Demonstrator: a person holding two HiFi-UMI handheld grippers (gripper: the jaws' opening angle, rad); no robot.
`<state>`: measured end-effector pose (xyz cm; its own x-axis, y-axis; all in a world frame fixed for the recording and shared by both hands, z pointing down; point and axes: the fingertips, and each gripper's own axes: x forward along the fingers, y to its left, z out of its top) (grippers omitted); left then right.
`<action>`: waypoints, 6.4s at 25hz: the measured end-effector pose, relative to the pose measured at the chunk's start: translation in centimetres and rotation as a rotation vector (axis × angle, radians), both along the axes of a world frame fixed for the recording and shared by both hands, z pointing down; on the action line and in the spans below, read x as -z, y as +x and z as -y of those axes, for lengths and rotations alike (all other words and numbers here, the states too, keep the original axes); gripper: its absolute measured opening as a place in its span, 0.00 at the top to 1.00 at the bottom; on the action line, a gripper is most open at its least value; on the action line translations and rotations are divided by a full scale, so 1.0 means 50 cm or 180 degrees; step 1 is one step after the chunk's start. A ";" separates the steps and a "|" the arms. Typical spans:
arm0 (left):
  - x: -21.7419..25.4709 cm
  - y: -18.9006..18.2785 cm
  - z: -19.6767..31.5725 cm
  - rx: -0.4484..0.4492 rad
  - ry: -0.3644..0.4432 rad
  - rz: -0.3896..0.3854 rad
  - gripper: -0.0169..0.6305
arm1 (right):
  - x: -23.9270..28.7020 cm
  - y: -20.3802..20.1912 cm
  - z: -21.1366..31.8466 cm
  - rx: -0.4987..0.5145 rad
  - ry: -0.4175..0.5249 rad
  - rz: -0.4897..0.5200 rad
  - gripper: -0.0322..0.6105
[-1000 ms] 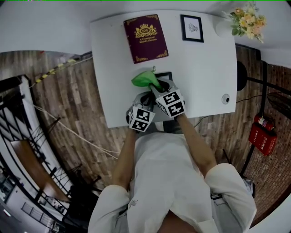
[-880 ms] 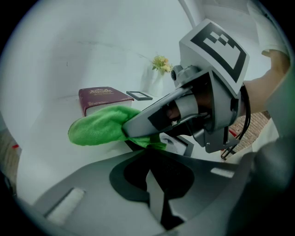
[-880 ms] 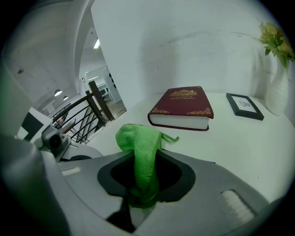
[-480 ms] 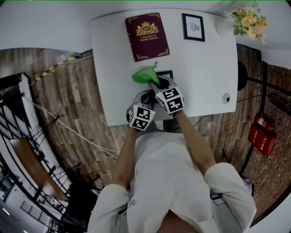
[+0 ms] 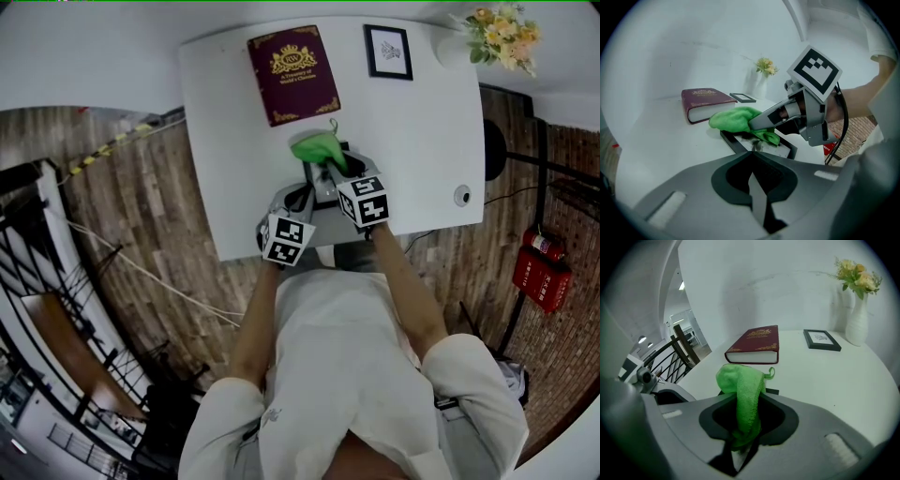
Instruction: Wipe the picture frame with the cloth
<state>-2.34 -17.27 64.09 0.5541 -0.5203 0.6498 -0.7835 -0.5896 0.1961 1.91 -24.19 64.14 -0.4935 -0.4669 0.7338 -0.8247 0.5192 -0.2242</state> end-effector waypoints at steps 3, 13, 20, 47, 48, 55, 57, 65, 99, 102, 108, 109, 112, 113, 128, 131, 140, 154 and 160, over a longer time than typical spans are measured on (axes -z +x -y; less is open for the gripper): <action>-0.002 -0.001 0.000 0.0005 -0.0001 -0.0008 0.94 | 0.003 0.023 0.003 -0.0111 -0.0030 0.0057 0.80; -0.002 0.000 0.001 -0.0017 0.0004 -0.0004 0.94 | 0.005 0.109 0.006 -0.0428 -0.0009 -0.0070 0.79; -0.003 0.000 0.000 -0.0059 0.0010 -0.0019 0.94 | 0.021 0.179 0.000 -0.0661 0.0029 -0.0207 0.79; -0.001 0.002 -0.005 -0.0243 0.0022 -0.0006 0.94 | 0.056 -0.062 -0.065 0.0199 0.0006 0.0114 0.80; -0.001 0.001 -0.005 -0.0235 0.0024 -0.0009 0.94 | 0.049 -0.071 -0.067 0.0230 -0.0019 0.0120 0.79; -0.002 0.000 -0.004 -0.0233 0.0049 -0.0002 0.94 | 0.009 -0.107 -0.084 0.0311 -0.0196 0.0180 0.80; -0.001 0.000 -0.004 -0.0221 0.0030 -0.0023 0.94 | 0.005 -0.111 -0.083 0.0317 -0.0226 0.0211 0.80; -0.003 -0.001 -0.004 -0.0228 0.0033 0.0007 0.94 | -0.003 -0.086 -0.084 0.0194 -0.0216 0.0200 0.80; 0.001 -0.002 -0.005 -0.0247 0.0029 -0.0087 0.94 | 0.011 0.153 -0.099 -0.0664 -0.0131 -0.0116 0.79; 0.000 -0.002 -0.004 -0.0252 0.0023 -0.0091 0.94 | 0.030 0.159 -0.104 -0.0704 -0.0072 -0.0130 0.79; 0.001 -0.002 -0.005 -0.0261 0.0027 -0.0091 0.94 | 0.064 0.101 -0.136 -0.0595 -0.0040 0.0019 0.79; 0.001 -0.002 -0.005 -0.0260 0.0027 -0.0091 0.94 | 0.065 0.081 -0.143 -0.0523 -0.0049 0.0049 0.79; -0.001 -0.002 -0.004 -0.0253 0.0026 -0.0087 0.94 | 0.055 0.023 -0.159 -0.0324 -0.0096 0.0129 0.79; -0.001 -0.001 -0.004 -0.0251 0.0026 -0.0087 0.94 | 0.051 0.007 -0.163 -0.0271 -0.0111 0.0147 0.79; -0.003 -0.002 -0.004 -0.0246 0.0027 -0.0071 0.94 | -0.005 -0.028 -0.180 -0.0443 -0.0308 0.0424 0.80; -0.005 -0.003 -0.004 -0.0250 0.0030 -0.0063 0.94 | -0.008 -0.006 -0.179 -0.0438 -0.0254 0.0336 0.80; -0.008 -0.003 -0.003 -0.0253 0.0031 -0.0058 0.94 | -0.002 0.071 -0.170 -0.0576 -0.0164 0.0205 0.80; -0.001 -0.010 -0.003 -0.0157 0.0072 -0.0165 0.94 | 0.027 0.173 -0.169 -0.0782 0.0080 -0.0137 0.80; 0.052 -0.021 -0.003 -0.0081 0.0264 -0.0248 0.94 | 0.100 0.147 -0.160 -0.0566 0.0441 -0.0160 0.80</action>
<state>-3.40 -17.14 61.50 0.6148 -0.5557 0.5597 -0.7525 -0.6257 0.2055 9.27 -16.20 59.14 -0.3587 -0.6413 0.6783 -0.9144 0.3876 -0.1171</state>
